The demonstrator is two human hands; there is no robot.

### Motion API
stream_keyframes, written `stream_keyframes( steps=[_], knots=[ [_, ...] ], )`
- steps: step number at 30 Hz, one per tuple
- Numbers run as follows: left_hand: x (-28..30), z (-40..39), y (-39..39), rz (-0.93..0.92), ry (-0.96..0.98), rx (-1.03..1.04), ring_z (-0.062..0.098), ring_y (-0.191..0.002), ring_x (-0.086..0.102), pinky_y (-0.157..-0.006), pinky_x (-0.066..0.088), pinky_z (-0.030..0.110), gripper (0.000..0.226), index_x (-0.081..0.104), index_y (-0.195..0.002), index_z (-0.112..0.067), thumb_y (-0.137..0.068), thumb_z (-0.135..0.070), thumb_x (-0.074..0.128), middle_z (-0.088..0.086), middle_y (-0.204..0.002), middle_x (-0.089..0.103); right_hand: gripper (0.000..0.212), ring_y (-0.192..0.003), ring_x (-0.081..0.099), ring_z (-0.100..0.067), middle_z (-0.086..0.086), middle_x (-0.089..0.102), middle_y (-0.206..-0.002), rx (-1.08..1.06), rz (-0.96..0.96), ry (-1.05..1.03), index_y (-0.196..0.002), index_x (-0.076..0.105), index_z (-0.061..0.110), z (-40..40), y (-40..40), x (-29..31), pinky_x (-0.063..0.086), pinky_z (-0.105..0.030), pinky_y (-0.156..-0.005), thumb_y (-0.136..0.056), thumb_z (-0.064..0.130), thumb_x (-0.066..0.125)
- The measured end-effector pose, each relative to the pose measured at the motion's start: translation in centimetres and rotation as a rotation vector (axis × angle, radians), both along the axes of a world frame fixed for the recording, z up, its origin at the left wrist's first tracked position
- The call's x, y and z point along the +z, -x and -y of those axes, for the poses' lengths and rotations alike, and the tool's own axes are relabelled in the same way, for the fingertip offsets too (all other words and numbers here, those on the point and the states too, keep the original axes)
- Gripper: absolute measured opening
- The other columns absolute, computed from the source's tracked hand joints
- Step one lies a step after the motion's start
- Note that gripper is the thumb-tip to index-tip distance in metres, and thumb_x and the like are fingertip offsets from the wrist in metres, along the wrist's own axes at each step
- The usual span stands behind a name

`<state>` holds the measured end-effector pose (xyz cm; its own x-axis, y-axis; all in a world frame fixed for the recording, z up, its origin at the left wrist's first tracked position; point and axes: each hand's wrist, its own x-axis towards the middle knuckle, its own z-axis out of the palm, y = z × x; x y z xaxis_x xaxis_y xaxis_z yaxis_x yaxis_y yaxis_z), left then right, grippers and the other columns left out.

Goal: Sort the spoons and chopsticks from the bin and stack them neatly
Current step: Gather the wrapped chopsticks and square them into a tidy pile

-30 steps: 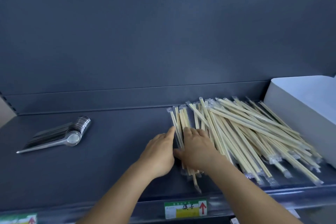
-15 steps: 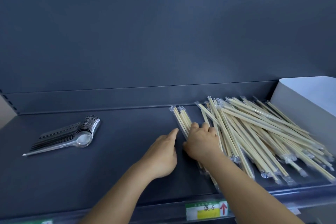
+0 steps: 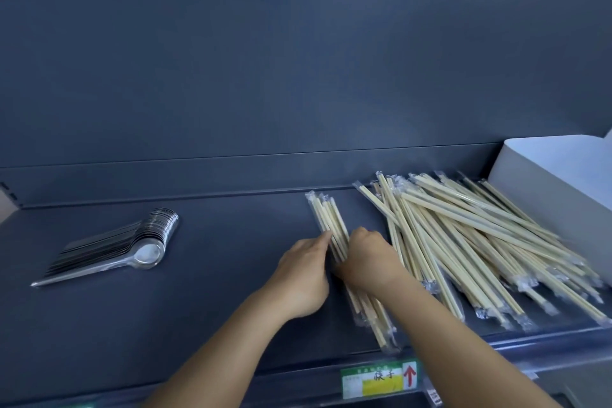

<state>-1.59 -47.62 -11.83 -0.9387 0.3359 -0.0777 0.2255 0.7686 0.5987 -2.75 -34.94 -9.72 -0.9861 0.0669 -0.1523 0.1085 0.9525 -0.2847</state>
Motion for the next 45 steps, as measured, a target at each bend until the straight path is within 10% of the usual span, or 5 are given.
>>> stream_keyframes(
  steps=[7, 14, 20, 34, 45],
  knots=[
    [0.6, -1.2, -0.4, 0.051, -0.403, 0.117, 0.015, -0.125, 0.047, -0.106, 0.036, 0.030, 0.052, 0.031, -0.145, -0.018, -0.095, -0.002, 0.033, -0.002, -0.138, 0.050, 0.019, -0.094, 0.063, -0.027, -0.010, 0.064, -0.101, 0.074, -0.068, 0.009, -0.101, 0.051, 0.007, 0.4, -0.5, 0.4, 0.039, -0.026, -0.067, -0.086, 0.017, 0.054],
    [8.0, -1.5, -0.4, 0.040, -1.036, 0.087, 0.019, -0.073, 0.061, -0.051, 0.050, 0.025, 0.017, 0.055, -0.111, -0.013, -0.096, -0.010, 0.047, 0.009, -0.100, 0.069, 0.006, -0.046, 0.052, -0.010, 0.002, 0.057, -0.054, 0.229, -0.309, 0.980, -0.080, 0.059, 0.018, -0.3, -1.0, 4.6, 0.046, -0.028, -0.044, -0.085, 0.015, 0.058],
    [13.3, 0.0, 0.0, -0.085, -0.917, -0.077, 0.009, -0.059, 0.060, -0.044, 0.042, 0.024, 0.023, 0.057, -0.109, -0.022, -0.086, -0.025, 0.056, -0.007, -0.105, 0.071, 0.010, -0.062, 0.060, -0.002, 0.006, 0.062, -0.066, 0.455, -0.427, 1.127, -0.096, 0.060, 0.012, 0.6, -1.1, 7.2, 0.046, -0.012, -0.059, -0.094, 0.019, 0.054],
    [11.9, 1.1, -0.6, 0.015, -0.898, -0.119, 0.021, -0.096, 0.069, -0.085, 0.053, 0.039, 0.032, 0.062, -0.107, -0.016, -0.078, -0.024, 0.072, 0.001, -0.098, 0.073, 0.013, -0.087, 0.066, -0.022, -0.007, 0.071, -0.082, 0.453, -0.130, 1.054, -0.079, 0.069, 0.008, 0.3, -1.1, 4.5, 0.050, -0.044, -0.091, -0.089, 0.015, 0.064],
    [11.2, 0.6, -1.6, -0.103, -0.918, -0.143, 0.013, -0.071, 0.058, -0.063, 0.049, 0.021, 0.015, 0.051, -0.102, -0.010, -0.098, -0.024, 0.046, 0.001, -0.078, 0.059, 0.012, -0.099, 0.065, -0.022, -0.009, 0.071, -0.096, 0.520, -0.001, 1.294, -0.097, 0.068, 0.009, 0.4, -2.0, 1.9, 0.048, -0.031, -0.094, -0.089, 0.012, 0.060]
  ],
)
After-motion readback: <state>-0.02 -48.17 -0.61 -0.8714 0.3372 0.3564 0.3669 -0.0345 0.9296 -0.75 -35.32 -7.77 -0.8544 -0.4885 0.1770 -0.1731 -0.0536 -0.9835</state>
